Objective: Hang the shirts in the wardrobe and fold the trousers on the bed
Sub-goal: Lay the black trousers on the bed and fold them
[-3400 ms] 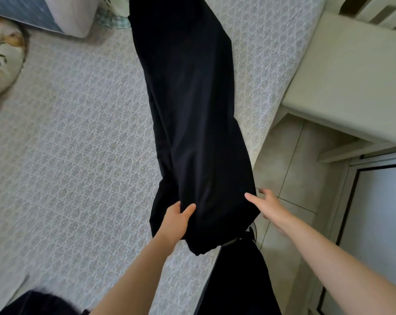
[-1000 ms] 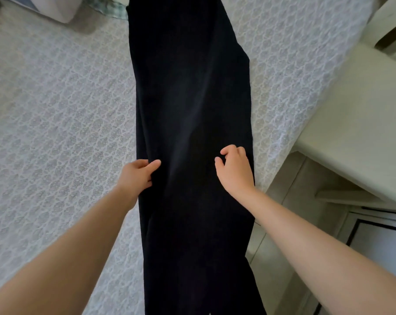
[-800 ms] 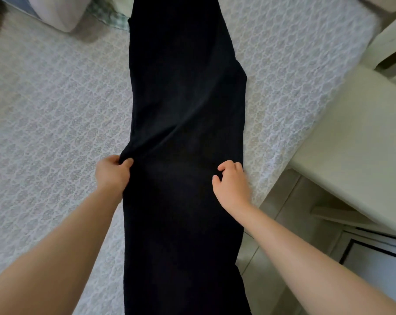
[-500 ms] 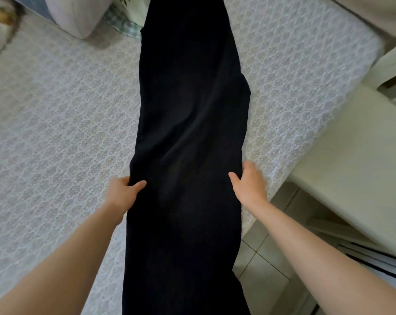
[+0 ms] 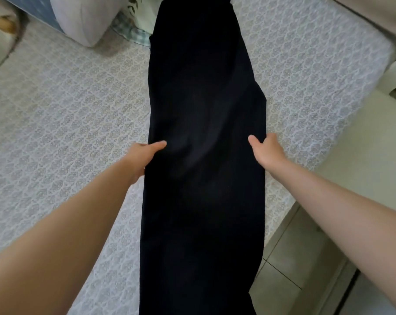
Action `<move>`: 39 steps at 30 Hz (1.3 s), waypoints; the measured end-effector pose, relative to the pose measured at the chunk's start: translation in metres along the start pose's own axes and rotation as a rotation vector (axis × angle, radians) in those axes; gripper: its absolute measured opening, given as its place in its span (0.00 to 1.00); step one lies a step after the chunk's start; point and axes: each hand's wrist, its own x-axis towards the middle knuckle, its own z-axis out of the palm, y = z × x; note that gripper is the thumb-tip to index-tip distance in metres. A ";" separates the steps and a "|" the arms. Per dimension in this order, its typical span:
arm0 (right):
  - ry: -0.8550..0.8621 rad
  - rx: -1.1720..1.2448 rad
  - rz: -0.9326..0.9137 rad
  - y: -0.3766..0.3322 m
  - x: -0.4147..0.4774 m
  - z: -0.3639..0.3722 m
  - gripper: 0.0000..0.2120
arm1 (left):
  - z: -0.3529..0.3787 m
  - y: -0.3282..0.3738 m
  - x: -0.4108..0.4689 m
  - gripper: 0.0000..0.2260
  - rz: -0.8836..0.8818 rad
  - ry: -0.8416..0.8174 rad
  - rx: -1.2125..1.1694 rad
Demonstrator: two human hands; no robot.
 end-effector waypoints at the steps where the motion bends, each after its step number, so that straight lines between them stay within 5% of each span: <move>1: 0.003 0.035 0.013 -0.005 0.007 -0.002 0.25 | 0.003 0.009 0.006 0.14 0.034 0.020 -0.012; 6: 0.044 -0.053 -0.047 -0.014 0.027 -0.007 0.14 | 0.006 0.017 0.031 0.02 0.279 0.488 0.061; 11: -0.041 0.034 0.079 -0.016 0.030 -0.013 0.12 | -0.002 0.020 0.045 0.03 0.064 0.306 0.078; 14: -0.081 0.111 0.081 -0.028 0.043 -0.020 0.06 | -0.005 0.047 0.054 0.03 0.077 0.204 -0.024; 18: -0.131 0.198 0.100 -0.048 0.066 -0.029 0.13 | -0.001 0.085 0.073 0.13 0.141 0.130 -0.036; 29: -0.106 -0.033 -0.074 -0.124 0.162 -0.033 0.17 | 0.008 0.146 0.135 0.01 0.151 0.336 -0.042; 33: 0.077 -0.218 -0.174 -0.137 0.194 -0.029 0.20 | 0.010 0.153 0.145 0.09 0.263 0.561 -0.017; 36: 0.194 -0.411 -0.212 -0.145 0.204 -0.024 0.18 | 0.007 0.163 0.150 0.08 0.164 0.525 -0.042; 39: 0.154 -0.273 -0.205 -0.163 0.220 -0.022 0.15 | -0.001 0.191 0.156 0.06 0.090 0.423 -0.091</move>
